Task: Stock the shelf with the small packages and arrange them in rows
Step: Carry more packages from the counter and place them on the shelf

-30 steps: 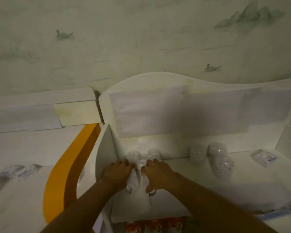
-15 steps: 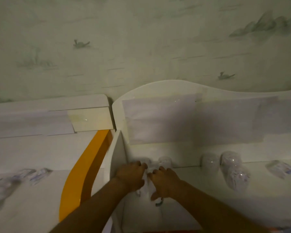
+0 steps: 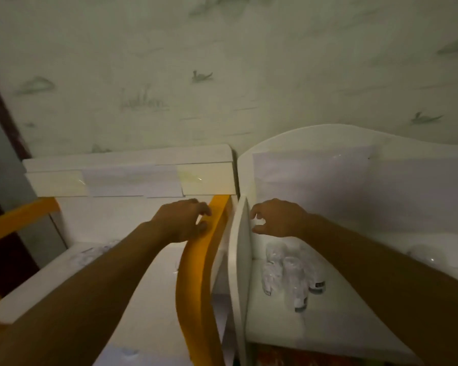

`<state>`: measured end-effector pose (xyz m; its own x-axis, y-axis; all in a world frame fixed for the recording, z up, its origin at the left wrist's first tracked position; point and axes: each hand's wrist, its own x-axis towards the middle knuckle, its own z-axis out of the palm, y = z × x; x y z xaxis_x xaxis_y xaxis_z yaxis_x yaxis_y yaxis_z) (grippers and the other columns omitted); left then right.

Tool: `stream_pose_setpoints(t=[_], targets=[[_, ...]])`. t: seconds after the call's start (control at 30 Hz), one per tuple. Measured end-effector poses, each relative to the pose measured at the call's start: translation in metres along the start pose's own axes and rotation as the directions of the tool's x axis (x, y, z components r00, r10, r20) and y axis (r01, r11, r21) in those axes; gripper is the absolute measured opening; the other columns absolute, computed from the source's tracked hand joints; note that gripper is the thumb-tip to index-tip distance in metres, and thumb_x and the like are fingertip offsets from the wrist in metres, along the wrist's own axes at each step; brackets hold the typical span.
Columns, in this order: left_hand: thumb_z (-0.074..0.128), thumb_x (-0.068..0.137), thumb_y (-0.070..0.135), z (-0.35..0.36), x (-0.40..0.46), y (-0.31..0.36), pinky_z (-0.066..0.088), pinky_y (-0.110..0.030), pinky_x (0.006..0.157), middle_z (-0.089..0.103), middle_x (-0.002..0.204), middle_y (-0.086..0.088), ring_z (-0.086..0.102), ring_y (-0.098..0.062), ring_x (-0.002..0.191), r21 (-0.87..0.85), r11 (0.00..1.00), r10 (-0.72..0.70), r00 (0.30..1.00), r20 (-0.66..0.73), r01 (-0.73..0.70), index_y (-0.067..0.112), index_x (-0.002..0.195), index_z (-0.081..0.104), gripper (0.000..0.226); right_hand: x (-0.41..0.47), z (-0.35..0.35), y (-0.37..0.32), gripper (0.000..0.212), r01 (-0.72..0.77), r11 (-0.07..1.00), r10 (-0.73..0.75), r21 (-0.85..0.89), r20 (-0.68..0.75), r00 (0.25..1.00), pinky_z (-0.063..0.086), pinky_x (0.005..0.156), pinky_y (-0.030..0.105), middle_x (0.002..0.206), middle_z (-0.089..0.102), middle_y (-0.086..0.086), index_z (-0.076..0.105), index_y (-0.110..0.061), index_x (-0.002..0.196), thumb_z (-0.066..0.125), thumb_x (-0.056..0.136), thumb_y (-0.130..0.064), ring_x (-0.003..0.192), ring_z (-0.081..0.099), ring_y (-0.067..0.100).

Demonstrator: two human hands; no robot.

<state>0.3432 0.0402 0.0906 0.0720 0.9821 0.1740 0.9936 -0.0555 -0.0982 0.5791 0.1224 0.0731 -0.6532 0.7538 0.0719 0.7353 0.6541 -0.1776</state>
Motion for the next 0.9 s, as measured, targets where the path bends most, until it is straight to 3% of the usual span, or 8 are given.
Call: stream_pose_setpoints(t=[0.27,0.53,0.9], targets=[[0.051,0.092,0.045,0.019,-0.066,-0.166,0.048,-0.028,0.084,0.055,0.130,0.008,0.058,-0.013,0.109,0.148,0.982,-0.138,0.983,0.125,0.119,0.037,0.127,0.051,0.036,0.082,0.001,-0.132,0.034,0.110,0.992,-0.105,0.054,-0.086,0.991,0.043,0.099,0.034,0.133,0.056,0.001,0.058,-0.023,0.126,0.055,0.093,-0.034,0.118,0.052,0.020],[0.052,0.092,0.045,0.051,-0.132,-0.321,0.050,-0.029,0.091,0.056,0.129,0.007,0.056,-0.011,0.108,0.068,0.973,-0.231,0.943,0.239,0.221,0.034,0.127,0.052,0.036,0.148,0.059,-0.262,0.043,0.098,0.995,-0.094,-0.028,0.123,0.988,0.044,0.099,0.035,0.131,0.057,0.000,0.054,-0.023,0.128,0.059,0.090,-0.044,0.118,0.054,0.020],[0.056,0.091,0.042,0.114,-0.125,-0.383,0.045,-0.031,0.100,0.053,0.134,0.003,0.053,-0.015,0.115,-0.115,0.979,-0.128,0.942,0.310,0.171,0.031,0.127,0.055,0.037,0.221,0.122,-0.322,0.045,0.090,0.992,-0.063,-0.085,0.278,0.959,0.039,0.102,0.035,0.140,0.051,0.003,0.048,-0.020,0.135,0.057,0.092,-0.031,0.126,0.047,0.023]])
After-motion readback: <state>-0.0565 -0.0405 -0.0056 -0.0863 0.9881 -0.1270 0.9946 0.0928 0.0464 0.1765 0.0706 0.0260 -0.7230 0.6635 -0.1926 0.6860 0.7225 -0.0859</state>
